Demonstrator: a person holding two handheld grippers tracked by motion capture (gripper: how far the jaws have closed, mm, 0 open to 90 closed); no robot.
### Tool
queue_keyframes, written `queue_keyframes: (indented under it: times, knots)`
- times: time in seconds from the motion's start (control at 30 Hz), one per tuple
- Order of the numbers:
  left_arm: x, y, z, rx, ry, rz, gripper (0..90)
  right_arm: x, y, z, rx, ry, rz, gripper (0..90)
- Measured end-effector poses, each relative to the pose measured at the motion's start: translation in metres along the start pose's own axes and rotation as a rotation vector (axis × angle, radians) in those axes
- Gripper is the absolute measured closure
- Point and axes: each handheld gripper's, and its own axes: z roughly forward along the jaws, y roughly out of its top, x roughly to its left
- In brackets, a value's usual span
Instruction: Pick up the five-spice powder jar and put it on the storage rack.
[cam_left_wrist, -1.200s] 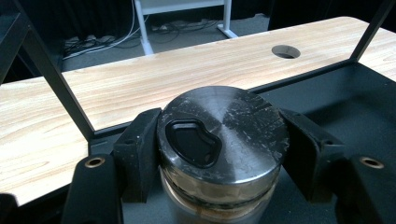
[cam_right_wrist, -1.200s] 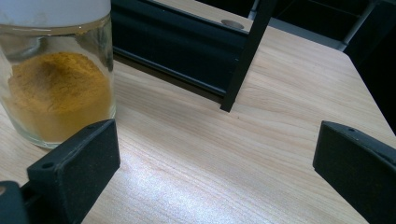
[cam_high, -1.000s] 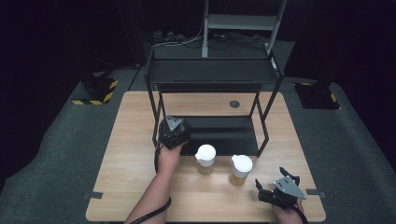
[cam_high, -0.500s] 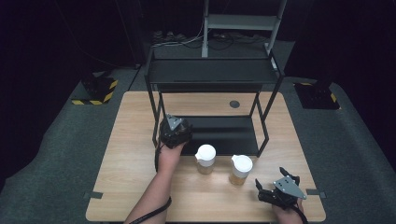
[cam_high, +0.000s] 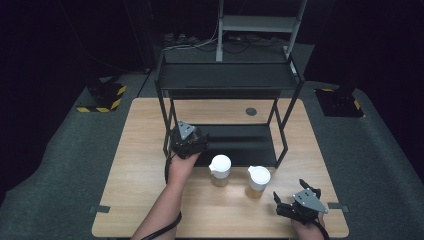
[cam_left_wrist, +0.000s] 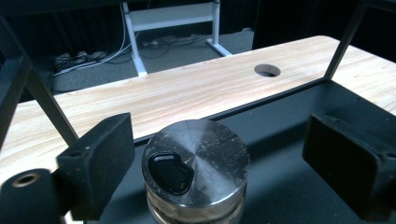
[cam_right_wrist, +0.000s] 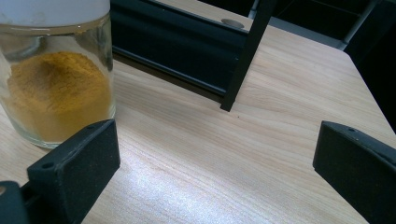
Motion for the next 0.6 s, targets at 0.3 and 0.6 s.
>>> queue_keyframes:
  times: [0.3,0.6]
  knots:
    - [0.001,0.001,-0.014,-0.023,-0.022,0.032,0.8,0.0,0.0,0.0,0.0,-0.001,0.001,0.1]
    - [0.004,0.001,-0.035,-0.042,-0.041,0.062,0.8,0.0,0.0,0.0,0.0,-0.004,0.003,0.1]
